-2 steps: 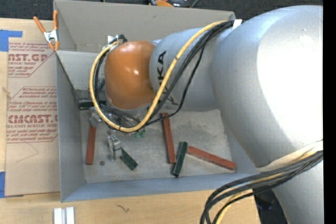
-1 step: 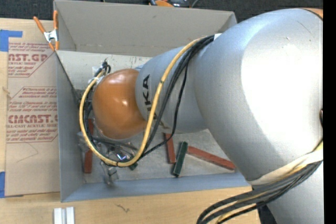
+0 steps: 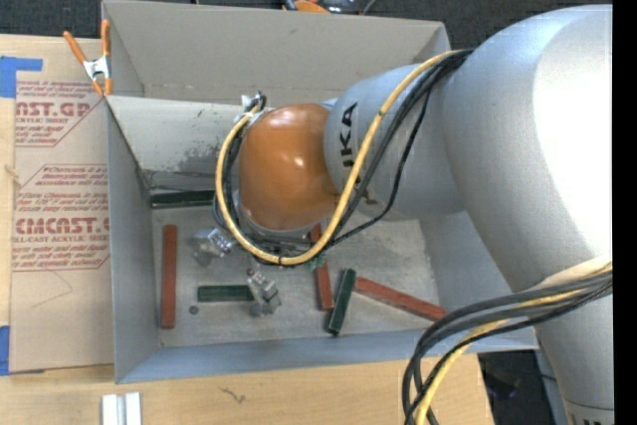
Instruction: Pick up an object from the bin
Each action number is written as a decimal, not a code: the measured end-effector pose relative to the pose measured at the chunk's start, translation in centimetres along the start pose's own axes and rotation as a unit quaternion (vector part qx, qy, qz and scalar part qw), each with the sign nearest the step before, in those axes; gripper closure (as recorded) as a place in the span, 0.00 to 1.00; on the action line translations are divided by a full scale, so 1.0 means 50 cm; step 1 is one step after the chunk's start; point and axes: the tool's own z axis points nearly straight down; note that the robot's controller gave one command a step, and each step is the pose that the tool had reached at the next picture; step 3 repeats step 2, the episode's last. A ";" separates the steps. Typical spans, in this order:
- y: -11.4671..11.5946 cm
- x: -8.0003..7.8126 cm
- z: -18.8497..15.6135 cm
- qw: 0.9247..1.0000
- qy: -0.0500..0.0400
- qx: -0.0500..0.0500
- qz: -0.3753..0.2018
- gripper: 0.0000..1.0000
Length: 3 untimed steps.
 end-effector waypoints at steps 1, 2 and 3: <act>0.007 -0.003 -0.001 1.000 0.000 -0.002 -0.002 1.00; 0.012 0.107 -0.338 1.000 -0.003 0.000 0.000 1.00; 0.012 0.107 -0.338 1.000 -0.003 0.000 0.000 1.00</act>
Offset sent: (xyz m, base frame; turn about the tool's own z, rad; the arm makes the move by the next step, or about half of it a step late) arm 0.0000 0.0000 0.0000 0.0000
